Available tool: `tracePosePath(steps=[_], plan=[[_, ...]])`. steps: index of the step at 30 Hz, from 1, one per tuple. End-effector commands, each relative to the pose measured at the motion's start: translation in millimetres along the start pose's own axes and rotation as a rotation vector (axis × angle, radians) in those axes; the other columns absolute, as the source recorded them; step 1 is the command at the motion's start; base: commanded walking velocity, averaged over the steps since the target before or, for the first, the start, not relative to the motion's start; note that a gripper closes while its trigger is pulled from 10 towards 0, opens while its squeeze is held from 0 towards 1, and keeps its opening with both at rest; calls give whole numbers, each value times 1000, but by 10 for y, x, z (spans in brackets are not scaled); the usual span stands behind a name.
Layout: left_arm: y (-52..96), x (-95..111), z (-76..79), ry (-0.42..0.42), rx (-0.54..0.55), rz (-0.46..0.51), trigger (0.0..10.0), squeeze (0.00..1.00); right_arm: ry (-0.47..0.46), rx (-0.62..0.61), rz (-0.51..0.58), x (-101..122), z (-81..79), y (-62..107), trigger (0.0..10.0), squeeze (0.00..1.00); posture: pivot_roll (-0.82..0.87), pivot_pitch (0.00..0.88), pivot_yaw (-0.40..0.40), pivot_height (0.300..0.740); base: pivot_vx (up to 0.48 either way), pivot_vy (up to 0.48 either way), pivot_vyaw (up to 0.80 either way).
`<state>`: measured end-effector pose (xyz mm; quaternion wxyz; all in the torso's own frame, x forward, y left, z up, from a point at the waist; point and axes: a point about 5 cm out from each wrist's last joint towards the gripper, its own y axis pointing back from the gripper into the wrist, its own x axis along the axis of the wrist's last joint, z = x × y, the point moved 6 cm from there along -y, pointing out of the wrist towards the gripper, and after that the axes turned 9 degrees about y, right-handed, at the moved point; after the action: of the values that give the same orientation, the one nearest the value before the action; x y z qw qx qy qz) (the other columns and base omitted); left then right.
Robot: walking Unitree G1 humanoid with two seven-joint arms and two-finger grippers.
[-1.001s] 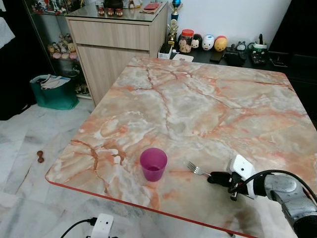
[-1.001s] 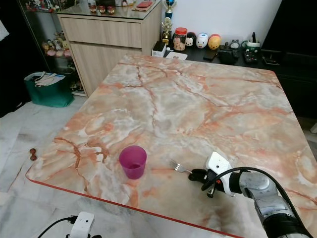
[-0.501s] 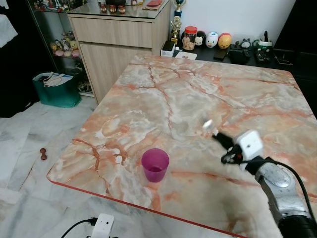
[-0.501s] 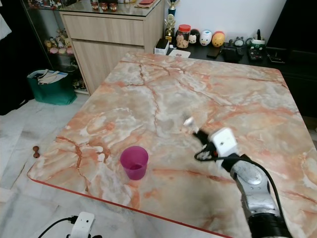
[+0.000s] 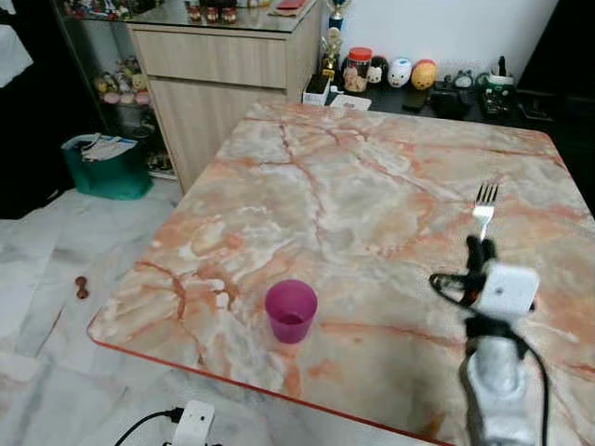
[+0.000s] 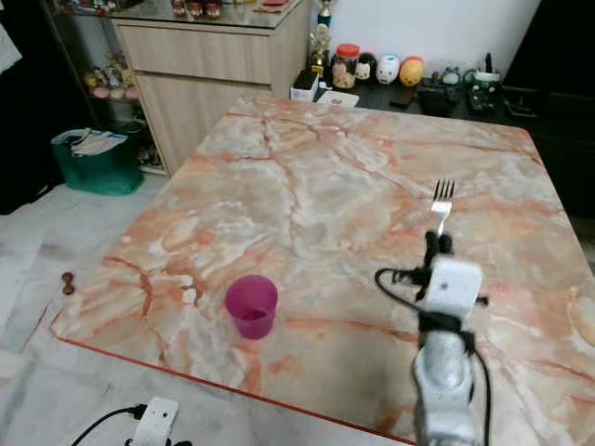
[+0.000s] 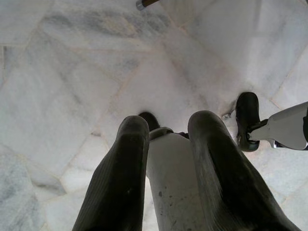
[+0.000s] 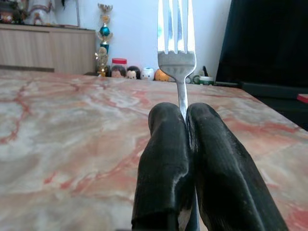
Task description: Setting the table
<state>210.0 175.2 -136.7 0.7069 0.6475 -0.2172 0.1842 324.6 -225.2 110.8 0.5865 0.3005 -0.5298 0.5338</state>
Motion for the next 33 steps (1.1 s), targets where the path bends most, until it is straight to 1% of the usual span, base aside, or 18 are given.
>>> tracePosePath(steps=[1, 6, 12, 15, 18, 21, 25, 30, 33], plan=[[7, -50, -8, -9, 3, -14, 10000, 0, -10, -28, 48, 144, 33, -35, 10000, 0, 17, 0, -19, 740, 0, 0, 0], [7, -57, 0, -21, -2, -17, 10000, 0, -11, -54, 62, 195, 89, -77, 10000, 0, 19, 0, -25, 740, 0, 0, 0], [6, -59, 7, -29, -5, -19, 10000, 0, -17, -69, 81, 273, 94, -135, 10000, 0, 19, 0, -28, 740, 0, 0, 0], [6, -59, 12, -34, -7, -19, 10000, 0, -61, -100, 86, 309, 131, -168, 10000, 0, 17, 0, -29, 740, 0, 0, 0], [5, -56, 17, -32, -9, -17, 10000, 0, -48, -111, 111, 389, 169, -221, 10000, 0, 16, 0, -32, 740, 0, 0, 0], [5, -54, 19, -30, -9, -16, 10000, 0, -49, -113, 113, 406, 182, -240, 10000, 0, 16, 0, -32, 740, 0, 0, 0], [2, -47, 32, -26, -14, -13, 10000, 0, -59, -128, 110, 428, 233, -294, 10000, 0, 14, 0, -37, 740, 0, -246, -109], [1, -45, 36, -22, -15, -12, 10000, 0, -65, -124, 114, 445, 232, -309, 10000, 0, 14, 0, -38, 740, 0, -263, -618], [0, -41, 39, -21, -16, -12, 10000, 0, -62, -113, 130, 477, 214, -304, 10000, 0, 12, 0, -38, 740, 0, -269, 0]])
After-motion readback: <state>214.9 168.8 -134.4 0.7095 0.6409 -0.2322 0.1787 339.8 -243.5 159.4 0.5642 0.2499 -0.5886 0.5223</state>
